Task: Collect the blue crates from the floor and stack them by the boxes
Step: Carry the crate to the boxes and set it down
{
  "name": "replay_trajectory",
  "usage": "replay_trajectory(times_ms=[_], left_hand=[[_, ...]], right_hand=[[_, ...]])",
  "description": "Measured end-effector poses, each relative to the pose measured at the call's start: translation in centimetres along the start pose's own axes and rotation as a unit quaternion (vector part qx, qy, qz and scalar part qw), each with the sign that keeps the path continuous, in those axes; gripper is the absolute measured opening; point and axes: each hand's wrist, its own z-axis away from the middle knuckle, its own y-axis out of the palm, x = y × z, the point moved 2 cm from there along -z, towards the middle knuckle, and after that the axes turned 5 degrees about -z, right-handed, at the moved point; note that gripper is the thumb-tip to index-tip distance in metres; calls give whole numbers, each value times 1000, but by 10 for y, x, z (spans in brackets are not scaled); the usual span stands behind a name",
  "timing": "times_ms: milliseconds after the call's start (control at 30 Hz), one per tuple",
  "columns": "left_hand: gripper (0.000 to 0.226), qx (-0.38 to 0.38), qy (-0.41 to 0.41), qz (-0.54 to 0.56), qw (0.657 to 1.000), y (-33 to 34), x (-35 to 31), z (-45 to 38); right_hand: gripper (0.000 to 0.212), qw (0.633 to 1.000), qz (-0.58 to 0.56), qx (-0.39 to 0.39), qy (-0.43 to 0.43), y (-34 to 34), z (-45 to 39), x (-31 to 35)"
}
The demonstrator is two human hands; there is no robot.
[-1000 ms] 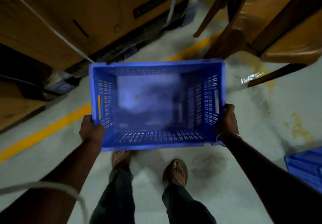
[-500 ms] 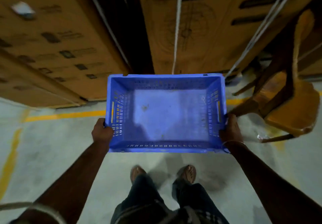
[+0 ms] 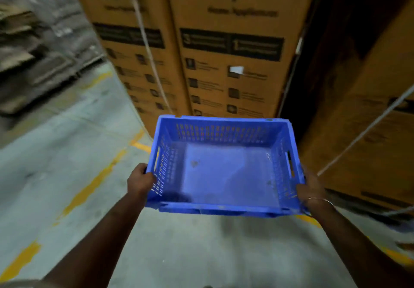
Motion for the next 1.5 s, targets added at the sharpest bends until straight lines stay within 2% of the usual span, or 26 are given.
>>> replay_trajectory(times_ms=[200,333,600,700,867,1067,1200,1333,1500], left_hand=[[45,-88,-37,17,995,-125,36,-44],[42,-139,-76,5,987,-188,66,-67],[20,-236,-156,32,959,-270,88,-131],[31,-267,-188,59,943,-290,99,-151],[37,-320,-225,108,914,-321,106,-184],[37,-352,-268,157,883,-353,142,-230],[35,-371,-299,177,861,-388,170,-281],[26,-376,-303,189,855,-432,184,-344],[33,-365,-301,186,861,-513,214,-432]], right_hand=[[57,993,3,90,-82,114,-3,113],[53,976,2,185,-114,189,-19,171],[47,949,2,284,-139,329,-74,280],[45,942,-12,305,-142,379,-90,321],[43,901,17,386,-196,464,-126,391],[35,880,52,417,-223,557,-134,450],[38,866,78,432,-239,656,-136,490],[40,863,105,426,-249,750,-133,529],[46,866,133,412,-249,840,-111,600]])
